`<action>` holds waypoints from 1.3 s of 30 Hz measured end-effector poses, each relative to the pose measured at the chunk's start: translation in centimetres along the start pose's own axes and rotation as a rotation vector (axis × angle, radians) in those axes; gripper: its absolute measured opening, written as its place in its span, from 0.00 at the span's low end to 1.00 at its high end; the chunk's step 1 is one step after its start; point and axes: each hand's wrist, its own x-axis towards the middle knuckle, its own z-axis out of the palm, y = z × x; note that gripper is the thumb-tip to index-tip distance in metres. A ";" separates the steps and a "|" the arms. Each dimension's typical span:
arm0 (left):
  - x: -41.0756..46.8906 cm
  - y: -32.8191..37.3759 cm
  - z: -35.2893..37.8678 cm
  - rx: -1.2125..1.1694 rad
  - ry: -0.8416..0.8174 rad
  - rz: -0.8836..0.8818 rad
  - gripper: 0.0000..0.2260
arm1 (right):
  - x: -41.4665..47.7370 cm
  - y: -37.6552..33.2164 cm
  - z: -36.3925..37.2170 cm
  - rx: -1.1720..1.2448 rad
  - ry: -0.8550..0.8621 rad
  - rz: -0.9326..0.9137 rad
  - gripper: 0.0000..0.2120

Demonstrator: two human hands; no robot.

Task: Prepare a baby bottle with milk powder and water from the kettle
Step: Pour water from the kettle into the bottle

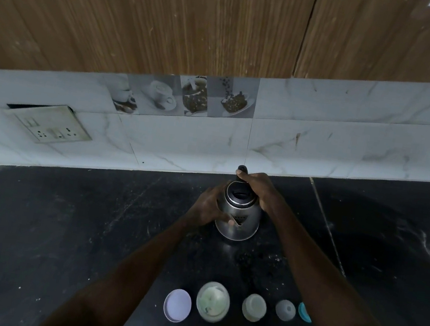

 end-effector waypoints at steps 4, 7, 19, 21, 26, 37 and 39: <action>0.6 -0.4 0.3 -0.041 0.002 -0.022 0.52 | 1.2 0.1 -0.3 -0.025 0.019 0.028 0.22; 0.9 -0.5 0.4 -0.057 0.008 -0.034 0.52 | 2.0 0.1 -0.4 -0.045 0.025 0.036 0.24; 1.3 -0.6 0.2 -0.031 -0.021 -0.042 0.55 | 2.8 0.3 -0.5 -0.061 0.008 0.009 0.22; 1.2 -0.5 0.2 -0.040 -0.024 -0.041 0.54 | 2.6 0.4 -0.5 -0.076 0.018 -0.013 0.24; 0.8 -0.1 0.2 -0.047 -0.017 -0.055 0.53 | 2.3 0.8 -0.2 -0.091 0.101 -0.049 0.29; 0.4 0.2 0.3 -0.042 0.005 -0.036 0.52 | -2.0 1.4 -0.6 0.008 0.009 -0.161 0.14; 0.4 0.1 0.4 -0.035 0.015 -0.030 0.51 | -2.9 1.8 -1.1 0.010 0.026 -0.179 0.14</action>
